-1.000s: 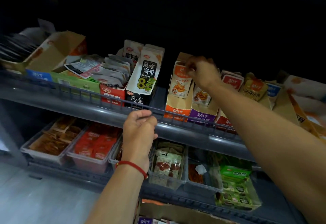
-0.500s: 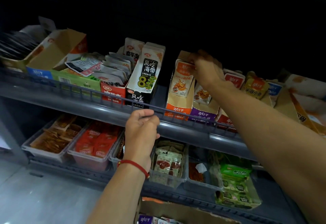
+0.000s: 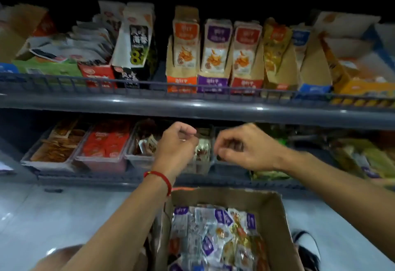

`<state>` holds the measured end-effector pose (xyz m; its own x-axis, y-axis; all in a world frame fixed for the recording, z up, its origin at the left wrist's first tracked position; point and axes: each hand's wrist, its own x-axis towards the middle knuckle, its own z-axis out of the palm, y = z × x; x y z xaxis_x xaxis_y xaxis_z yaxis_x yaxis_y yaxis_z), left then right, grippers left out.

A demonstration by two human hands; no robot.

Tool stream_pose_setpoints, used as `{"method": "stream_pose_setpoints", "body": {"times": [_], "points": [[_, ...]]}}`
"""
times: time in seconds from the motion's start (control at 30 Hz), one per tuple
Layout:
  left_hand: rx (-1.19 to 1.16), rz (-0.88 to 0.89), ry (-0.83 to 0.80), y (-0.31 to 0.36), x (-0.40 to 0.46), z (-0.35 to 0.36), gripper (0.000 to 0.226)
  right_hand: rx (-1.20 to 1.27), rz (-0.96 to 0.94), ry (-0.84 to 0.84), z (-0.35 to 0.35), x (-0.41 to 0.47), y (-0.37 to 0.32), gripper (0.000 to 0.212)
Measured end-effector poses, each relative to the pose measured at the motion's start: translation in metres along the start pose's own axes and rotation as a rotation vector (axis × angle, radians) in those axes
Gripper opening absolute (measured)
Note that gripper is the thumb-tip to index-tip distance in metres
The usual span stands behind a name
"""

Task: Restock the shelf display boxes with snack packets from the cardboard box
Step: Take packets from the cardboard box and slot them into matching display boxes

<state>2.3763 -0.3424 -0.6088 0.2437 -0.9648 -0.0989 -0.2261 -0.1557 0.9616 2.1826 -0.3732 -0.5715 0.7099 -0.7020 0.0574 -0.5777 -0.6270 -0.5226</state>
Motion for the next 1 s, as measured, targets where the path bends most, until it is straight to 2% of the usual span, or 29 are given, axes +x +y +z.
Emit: {"method": "stream_pose_setpoints", "body": {"times": [0.13, 0.27, 0.33, 0.4, 0.5, 0.57, 0.67, 0.73, 0.8, 0.9, 1.0], "points": [[0.216, -0.09, -0.168, -0.062, -0.022, 0.046, 0.015, 0.045, 0.3, -0.532, 0.081, -0.047, 0.057, 0.022], [0.412, -0.321, -0.324, -0.147, -0.046, 0.083, 0.016, 0.06, 0.599, -0.745, 0.173, -0.085, 0.118, 0.041], [0.486, -0.434, -0.372, -0.185, -0.059, 0.095, 0.018, 0.03, 0.675, -0.744, 0.214, -0.103, 0.137, 0.046], [0.603, -0.513, -0.444, -0.215, -0.072, 0.103, 0.013, 0.021, 0.72, -0.67, 0.251, -0.117, 0.147, 0.045], [0.72, -0.56, -0.508, -0.244, -0.081, 0.102, 0.007, -0.046, 0.72, -0.494, 0.303, -0.127, 0.154, 0.055], [0.783, -0.548, -0.523, -0.255, -0.079, 0.098, 0.015, -0.124, 0.68, -0.42, 0.328, -0.125, 0.159, 0.068], [0.832, -0.509, -0.517, -0.265, -0.071, 0.094, 0.024, -0.125, 0.603, -0.462, 0.353, -0.113, 0.17, 0.101], [0.861, -0.491, -0.52, -0.268, -0.066, 0.093, 0.02, -0.177, 0.516, -0.501, 0.369, -0.102, 0.179, 0.11], [0.875, -0.515, -0.517, -0.276, -0.065, 0.091, 0.02, -0.207, 0.461, -0.513, 0.377, -0.093, 0.183, 0.113], [0.893, -0.544, -0.517, -0.285, -0.067, 0.09, 0.025, -0.182, 0.486, -0.468, 0.383, -0.087, 0.189, 0.106], [0.871, -0.529, -0.485, -0.292, -0.069, 0.091, 0.026, -0.188, 0.496, -0.449, 0.379, -0.093, 0.191, 0.11]]}}
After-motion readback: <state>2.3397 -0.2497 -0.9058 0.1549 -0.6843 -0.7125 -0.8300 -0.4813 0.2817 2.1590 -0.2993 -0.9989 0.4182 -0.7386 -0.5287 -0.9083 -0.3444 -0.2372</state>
